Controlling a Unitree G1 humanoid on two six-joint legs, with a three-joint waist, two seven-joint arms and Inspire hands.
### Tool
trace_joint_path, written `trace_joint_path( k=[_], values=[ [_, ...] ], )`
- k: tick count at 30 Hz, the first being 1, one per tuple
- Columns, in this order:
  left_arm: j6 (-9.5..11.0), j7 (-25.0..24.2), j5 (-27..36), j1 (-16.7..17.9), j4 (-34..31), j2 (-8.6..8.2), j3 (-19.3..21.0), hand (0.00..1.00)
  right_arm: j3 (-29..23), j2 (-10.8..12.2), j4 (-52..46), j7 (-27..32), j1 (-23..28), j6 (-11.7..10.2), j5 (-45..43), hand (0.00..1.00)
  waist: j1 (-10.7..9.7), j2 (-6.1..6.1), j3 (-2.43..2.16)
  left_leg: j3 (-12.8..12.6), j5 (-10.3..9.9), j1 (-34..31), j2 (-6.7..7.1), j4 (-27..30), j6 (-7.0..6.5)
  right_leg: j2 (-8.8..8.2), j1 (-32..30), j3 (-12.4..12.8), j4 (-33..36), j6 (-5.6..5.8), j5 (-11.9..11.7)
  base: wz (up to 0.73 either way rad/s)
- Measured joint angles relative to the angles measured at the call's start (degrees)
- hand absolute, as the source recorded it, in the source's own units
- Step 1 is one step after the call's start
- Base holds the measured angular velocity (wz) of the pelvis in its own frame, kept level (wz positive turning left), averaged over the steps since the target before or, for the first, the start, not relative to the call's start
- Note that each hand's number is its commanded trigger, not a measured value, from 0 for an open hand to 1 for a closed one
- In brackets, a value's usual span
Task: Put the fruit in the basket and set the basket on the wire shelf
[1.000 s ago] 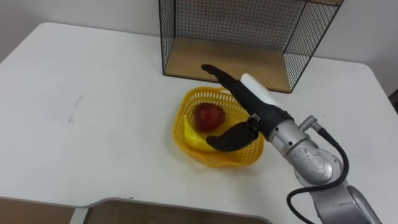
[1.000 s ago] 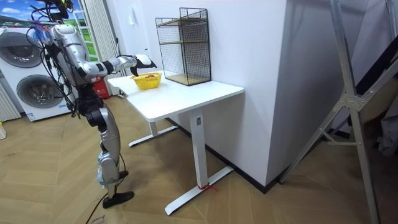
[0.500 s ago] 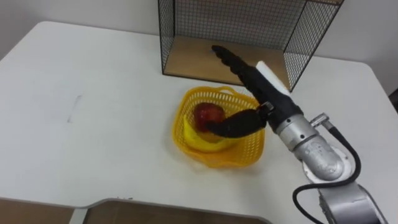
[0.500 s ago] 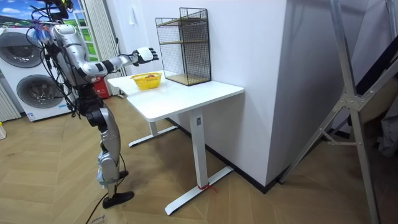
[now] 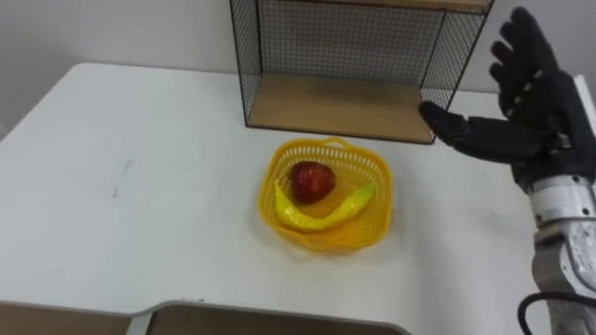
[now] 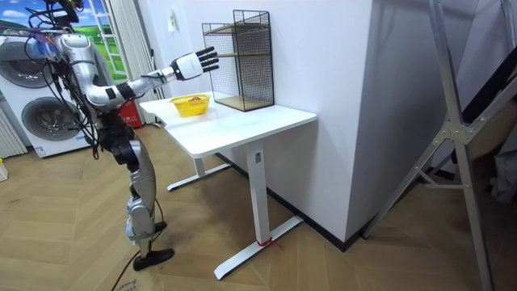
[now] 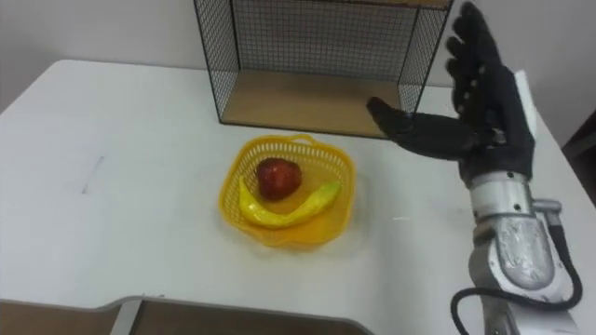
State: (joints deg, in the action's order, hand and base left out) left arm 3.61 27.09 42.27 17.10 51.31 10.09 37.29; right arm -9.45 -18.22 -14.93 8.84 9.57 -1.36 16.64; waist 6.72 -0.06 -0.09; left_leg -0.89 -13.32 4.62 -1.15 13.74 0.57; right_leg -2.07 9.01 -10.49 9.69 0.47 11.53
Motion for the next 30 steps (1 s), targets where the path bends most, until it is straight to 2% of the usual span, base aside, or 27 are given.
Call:
trace_joint_path(
  k=[1,2,3,4,5,7,10,13,14,17,19,22,26,28,30],
  values=[
    [0.61,4.58,0.54,-0.57,-4.91,-0.01,1.85,0.00,-0.53,0.05,0.03,1.66,1.20,0.00,-2.17,0.00,0.16,0.26,-0.07,0.01,0.00,-0.07,0.01,0.09,0.00,0.01,-0.09,0.06,0.09,-0.01,-0.01,-0.03],
    [0.63,7.17,0.28,-0.98,-8.24,-0.05,2.77,0.00,-0.89,0.05,0.02,2.43,2.04,-0.01,-3.60,0.00,0.54,0.31,-0.12,-0.01,0.00,0.01,0.00,0.01,0.00,0.04,-0.10,0.22,0.09,-0.01,-0.01,-0.07],
    [1.37,11.48,-0.85,-1.27,-15.83,-0.03,3.26,0.00,-1.40,0.12,0.03,3.38,3.44,-0.04,-4.92,0.00,1.55,0.43,-0.28,-0.43,0.00,0.37,-0.10,-0.18,0.01,0.15,-0.09,0.82,0.09,-0.01,-0.01,-0.14],
    [3.11,14.89,-2.02,-1.24,-22.40,0.03,3.21,0.00,-1.40,0.56,0.03,4.09,3.85,-0.06,-4.95,0.00,1.83,0.68,-0.39,-0.69,0.00,0.66,-0.10,-0.39,0.01,0.16,-0.04,0.93,0.15,-0.01,-0.01,-0.13],
    [3.98,16.65,-3.09,-1.20,-25.30,0.07,3.20,0.00,-1.38,0.95,0.02,4.32,4.09,-0.17,-5.13,0.00,1.91,0.81,-0.50,-0.67,0.00,0.69,-0.06,-0.45,0.00,0.13,-0.04,0.95,0.18,-0.01,-0.01,-0.10],
    [5.99,23.54,-10.44,-1.35,-37.18,0.03,3.02,0.00,-1.41,2.14,0.03,5.53,5.60,-0.64,-6.08,0.00,1.86,1.14,-0.66,-0.73,-0.01,0.93,-0.04,-0.52,-0.02,0.10,0.02,1.15,0.15,0.00,0.00,-0.05],
    [7.93,29.03,-20.32,-1.17,-47.75,-0.02,2.94,0.00,-1.45,2.44,0.54,7.35,6.39,-0.64,-6.32,0.00,1.43,1.15,-0.69,-0.81,-0.01,1.05,-0.05,-1.02,-0.01,0.12,-0.31,1.39,0.22,0.02,0.01,-0.04],
    [8.06,31.90,-28.11,-1.18,-55.87,-0.26,2.08,0.00,-1.58,2.62,0.54,7.51,6.38,-0.72,-6.30,0.00,1.33,1.15,-0.73,-0.76,0.02,1.07,-0.05,-0.86,0.00,0.14,-0.65,1.45,0.28,0.03,0.02,-0.02],
    [8.10,32.23,-29.46,-1.19,-57.22,-0.30,1.58,0.00,-1.56,2.73,0.54,7.48,6.38,-0.82,-6.33,0.00,1.31,1.09,-0.73,-0.72,0.02,1.09,-0.05,-0.79,0.00,0.12,-0.57,1.35,0.28,0.03,0.02,0.07],
    [8.68,32.30,-34.74,-1.30,-62.09,-0.33,-2.35,0.00,-1.52,4.48,1.66,7.07,6.31,-2.81,-6.26,0.00,0.40,0.83,-0.31,-0.02,0.01,1.04,0.05,-0.38,-0.01,0.08,0.20,0.24,0.02,0.04,0.01,0.18],
    [10.14,31.19,-35.18,-1.30,-63.96,-0.45,-6.87,0.00,-0.95,4.96,4.24,5.92,6.13,-4.35,-5.28,0.00,-0.05,0.84,0.26,0.25,0.01,0.94,0.05,-0.23,0.00,0.04,0.30,-0.22,0.10,0.04,0.01,0.09],
    [10.48,28.10,-35.22,-1.30,-64.16,-0.80,-13.89,0.00,0.05,6.04,7.07,3.95,6.12,-5.37,-5.01,0.00,-0.48,0.90,0.70,0.26,0.00,-0.02,0.04,-0.05,0.01,0.06,-0.09,-0.23,0.14,0.04,0.01,0.00],
    [11.26,22.05,-34.80,-1.31,-64.16,-1.03,-20.71,0.00,1.78,7.91,8.58,1.25,6.17,-5.62,-4.68,0.00,-2.06,0.89,0.75,0.46,0.01,-0.15,0.11,-0.10,0.01,0.04,0.00,-0.45,0.16,0.04,0.01,0.02],
    [12.88,16.28,-32.00,-1.34,-63.70,-1.28,-25.77,0.00,2.75,8.26,10.39,-0.63,5.52,-7.18,-3.06,0.00,-2.86,0.72,0.73,0.32,0.02,0.01,0.12,-0.02,0.00,0.02,-0.02,-0.27,0.14,0.04,0.01,-0.04],
    [12.99,11.67,-29.07,-1.42,-61.93,-1.48,-29.32,0.00,3.88,8.49,12.76,-2.13,4.85,-7.63,-2.81,0.00,-3.72,0.46,0.63,0.25,0.03,0.22,0.12,0.01,0.00,0.01,-0.04,-0.24,0.10,0.04,0.02,0.00]
  ],
)
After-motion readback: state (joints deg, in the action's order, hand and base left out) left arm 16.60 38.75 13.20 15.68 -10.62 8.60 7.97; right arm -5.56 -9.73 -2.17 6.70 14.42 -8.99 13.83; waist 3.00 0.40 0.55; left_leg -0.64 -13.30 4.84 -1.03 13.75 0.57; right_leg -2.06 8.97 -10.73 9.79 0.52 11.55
